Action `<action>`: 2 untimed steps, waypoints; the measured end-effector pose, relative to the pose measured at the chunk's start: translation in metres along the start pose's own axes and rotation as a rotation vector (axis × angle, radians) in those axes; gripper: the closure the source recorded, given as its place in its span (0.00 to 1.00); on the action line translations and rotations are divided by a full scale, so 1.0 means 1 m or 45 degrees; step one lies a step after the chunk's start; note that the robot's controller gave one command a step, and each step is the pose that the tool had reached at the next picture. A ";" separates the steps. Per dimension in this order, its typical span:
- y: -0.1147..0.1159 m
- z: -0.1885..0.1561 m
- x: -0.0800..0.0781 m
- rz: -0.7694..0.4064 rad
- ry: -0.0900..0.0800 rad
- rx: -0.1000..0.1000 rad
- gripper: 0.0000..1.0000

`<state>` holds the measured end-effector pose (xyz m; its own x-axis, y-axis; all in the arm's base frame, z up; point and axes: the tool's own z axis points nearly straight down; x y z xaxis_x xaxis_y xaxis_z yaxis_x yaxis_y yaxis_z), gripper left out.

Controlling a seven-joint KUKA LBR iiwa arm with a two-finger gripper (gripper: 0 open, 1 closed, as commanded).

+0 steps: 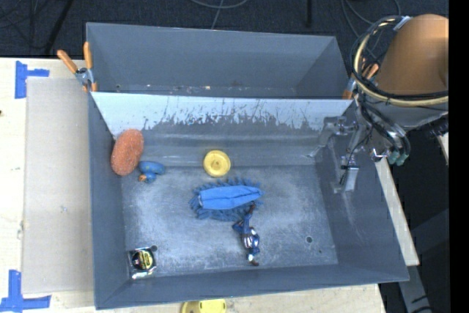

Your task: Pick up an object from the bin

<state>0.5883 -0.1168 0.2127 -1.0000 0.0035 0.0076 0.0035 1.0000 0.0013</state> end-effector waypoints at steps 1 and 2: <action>0.001 -0.005 -0.001 -0.003 -0.009 0.001 0.00; 0.026 0.042 -0.013 0.016 -0.019 0.003 0.00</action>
Offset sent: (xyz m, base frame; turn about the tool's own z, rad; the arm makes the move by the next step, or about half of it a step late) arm 0.0177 0.0454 -0.0783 0.0184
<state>0.6013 -0.0908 0.1707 -0.9998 0.0157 -0.0075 0.0157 0.9999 -0.0013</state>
